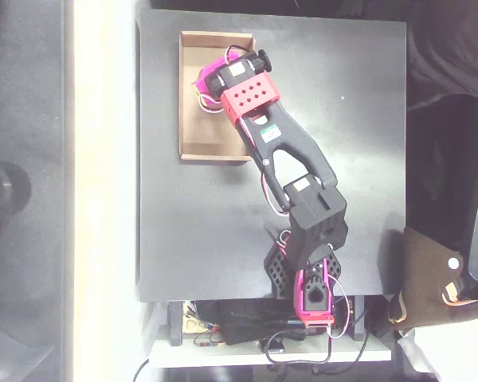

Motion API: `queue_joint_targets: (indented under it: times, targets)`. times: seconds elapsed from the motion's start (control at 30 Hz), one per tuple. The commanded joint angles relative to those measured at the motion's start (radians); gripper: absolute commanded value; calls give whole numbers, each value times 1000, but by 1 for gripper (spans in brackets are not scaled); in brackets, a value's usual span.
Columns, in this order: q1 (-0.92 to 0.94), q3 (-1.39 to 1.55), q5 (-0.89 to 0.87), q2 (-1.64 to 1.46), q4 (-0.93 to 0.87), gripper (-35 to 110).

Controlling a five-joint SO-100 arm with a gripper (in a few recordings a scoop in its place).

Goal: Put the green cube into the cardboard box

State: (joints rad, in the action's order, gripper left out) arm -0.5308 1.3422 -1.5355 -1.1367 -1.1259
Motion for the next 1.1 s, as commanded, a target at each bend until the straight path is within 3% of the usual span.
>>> queue_joint_targets:
  times: [0.0,0.67,1.07]
  targets:
    - [-11,-23,-12,-25,2,4]
    - [2,-23,-17,-38,0,28]
    - [-8,-23,-14,-80,2,29]
